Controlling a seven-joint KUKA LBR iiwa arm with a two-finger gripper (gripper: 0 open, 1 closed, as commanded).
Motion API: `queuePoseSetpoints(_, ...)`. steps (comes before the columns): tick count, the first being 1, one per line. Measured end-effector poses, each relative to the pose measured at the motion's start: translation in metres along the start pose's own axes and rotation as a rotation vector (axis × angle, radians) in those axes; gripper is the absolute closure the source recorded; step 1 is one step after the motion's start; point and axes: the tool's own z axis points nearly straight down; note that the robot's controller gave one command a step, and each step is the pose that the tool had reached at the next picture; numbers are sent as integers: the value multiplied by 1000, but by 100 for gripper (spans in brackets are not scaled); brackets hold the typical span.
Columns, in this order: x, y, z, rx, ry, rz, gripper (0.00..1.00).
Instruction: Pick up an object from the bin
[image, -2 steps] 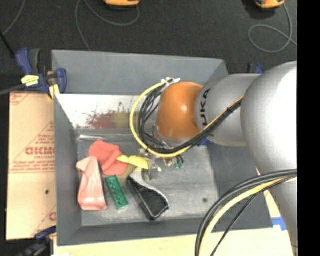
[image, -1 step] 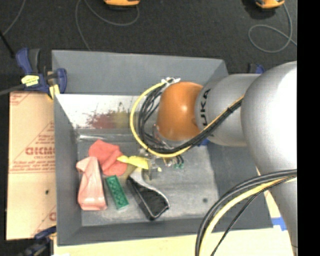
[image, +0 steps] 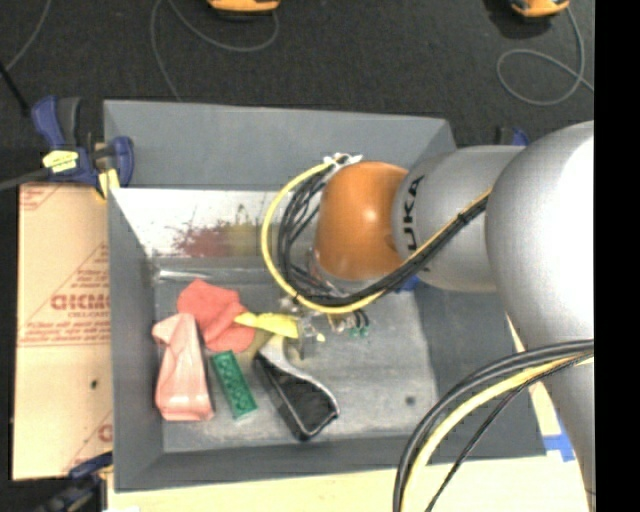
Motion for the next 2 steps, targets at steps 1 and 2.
queuePoseSetpoints(1,0,0,-14,0,-1,1,100)
queuePoseSetpoints(2,-2,-1,-22,1,-6,1,100)
